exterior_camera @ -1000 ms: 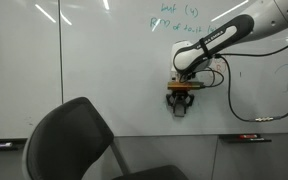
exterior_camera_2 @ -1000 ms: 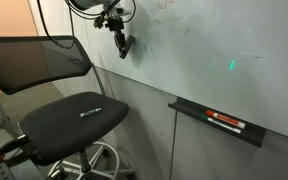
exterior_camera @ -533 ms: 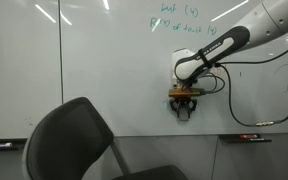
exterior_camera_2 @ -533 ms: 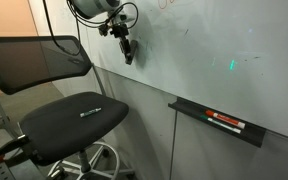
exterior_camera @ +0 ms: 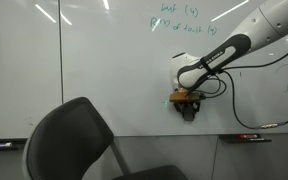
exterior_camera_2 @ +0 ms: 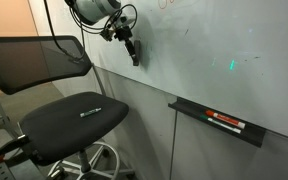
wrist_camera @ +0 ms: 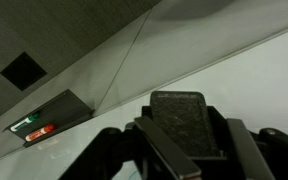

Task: Erase the words on the whiteboard

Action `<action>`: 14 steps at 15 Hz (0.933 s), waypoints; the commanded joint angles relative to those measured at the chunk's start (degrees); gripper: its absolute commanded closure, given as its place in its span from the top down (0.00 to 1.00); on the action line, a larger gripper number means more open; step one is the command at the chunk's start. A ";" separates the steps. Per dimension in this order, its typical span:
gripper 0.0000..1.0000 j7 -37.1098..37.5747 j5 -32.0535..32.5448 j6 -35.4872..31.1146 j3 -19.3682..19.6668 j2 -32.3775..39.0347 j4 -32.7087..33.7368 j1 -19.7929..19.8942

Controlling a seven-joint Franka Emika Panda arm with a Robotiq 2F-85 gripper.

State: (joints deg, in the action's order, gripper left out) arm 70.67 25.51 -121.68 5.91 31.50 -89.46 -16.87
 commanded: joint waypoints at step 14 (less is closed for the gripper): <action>0.31 16.53 12.53 -5.96 0.60 -11.46 -11.26 1.05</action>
State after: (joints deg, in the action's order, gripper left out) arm 83.77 34.29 -123.54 6.51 24.42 -95.70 -16.55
